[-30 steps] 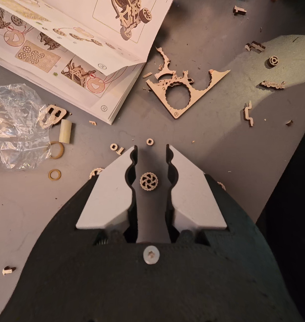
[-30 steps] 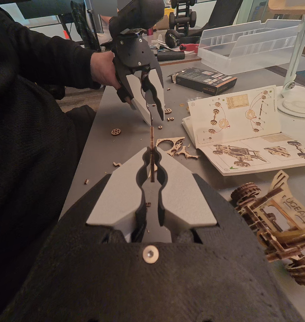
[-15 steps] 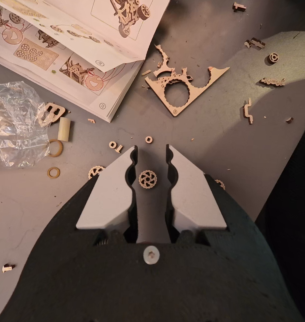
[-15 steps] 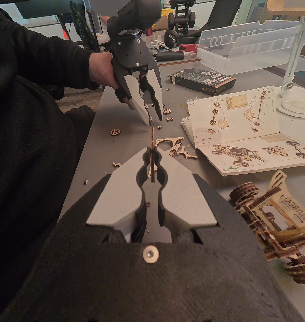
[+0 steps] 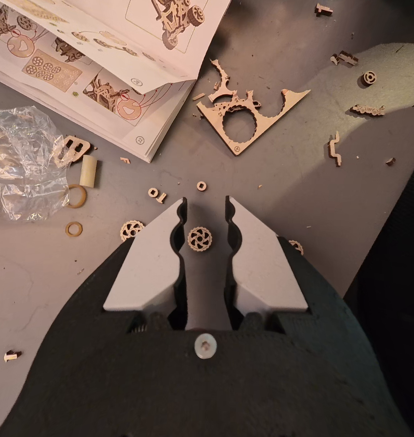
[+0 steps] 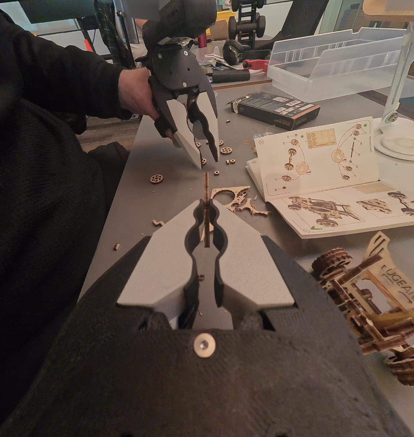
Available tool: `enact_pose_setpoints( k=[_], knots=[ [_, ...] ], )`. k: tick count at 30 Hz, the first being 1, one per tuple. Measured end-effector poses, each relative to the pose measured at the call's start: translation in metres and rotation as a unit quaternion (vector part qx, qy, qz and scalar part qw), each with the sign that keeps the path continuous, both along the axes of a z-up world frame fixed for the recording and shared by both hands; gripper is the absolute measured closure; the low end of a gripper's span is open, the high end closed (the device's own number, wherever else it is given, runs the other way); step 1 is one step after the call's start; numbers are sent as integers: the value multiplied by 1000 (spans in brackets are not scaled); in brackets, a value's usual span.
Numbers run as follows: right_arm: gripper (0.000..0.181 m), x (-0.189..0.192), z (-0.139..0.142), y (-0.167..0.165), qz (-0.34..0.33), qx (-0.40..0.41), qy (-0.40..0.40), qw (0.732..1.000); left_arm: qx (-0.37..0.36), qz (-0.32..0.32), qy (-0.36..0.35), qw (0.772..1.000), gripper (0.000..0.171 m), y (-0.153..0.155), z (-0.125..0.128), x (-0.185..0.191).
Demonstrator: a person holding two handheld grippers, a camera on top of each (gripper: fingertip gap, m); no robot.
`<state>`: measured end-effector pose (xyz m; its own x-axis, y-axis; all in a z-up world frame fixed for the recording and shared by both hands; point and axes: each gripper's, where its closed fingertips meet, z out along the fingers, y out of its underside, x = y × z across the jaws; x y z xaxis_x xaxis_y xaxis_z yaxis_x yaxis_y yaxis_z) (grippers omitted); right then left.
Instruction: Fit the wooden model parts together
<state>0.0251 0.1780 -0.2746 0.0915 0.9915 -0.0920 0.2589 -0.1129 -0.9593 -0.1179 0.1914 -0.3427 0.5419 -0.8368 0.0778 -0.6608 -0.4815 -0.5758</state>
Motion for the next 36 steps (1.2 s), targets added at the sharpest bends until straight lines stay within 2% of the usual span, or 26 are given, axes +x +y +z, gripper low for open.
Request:
enact_pose_setpoints(
  k=[19, 28, 36],
  knots=[
    [180, 1, 1, 1, -3, 0, 1, 1000, -4, 3, -1, 1000, 142, -5, 2, -1],
    [180, 0, 1, 0, -2, -1, 1, 1000, -9, 49, -29, 998, 139, -29, 11, -18],
    [180, 1, 1, 1, -6, 2, 0, 1000, -17, 60, -52, 997, 127, -47, 13, -14]
  ],
)
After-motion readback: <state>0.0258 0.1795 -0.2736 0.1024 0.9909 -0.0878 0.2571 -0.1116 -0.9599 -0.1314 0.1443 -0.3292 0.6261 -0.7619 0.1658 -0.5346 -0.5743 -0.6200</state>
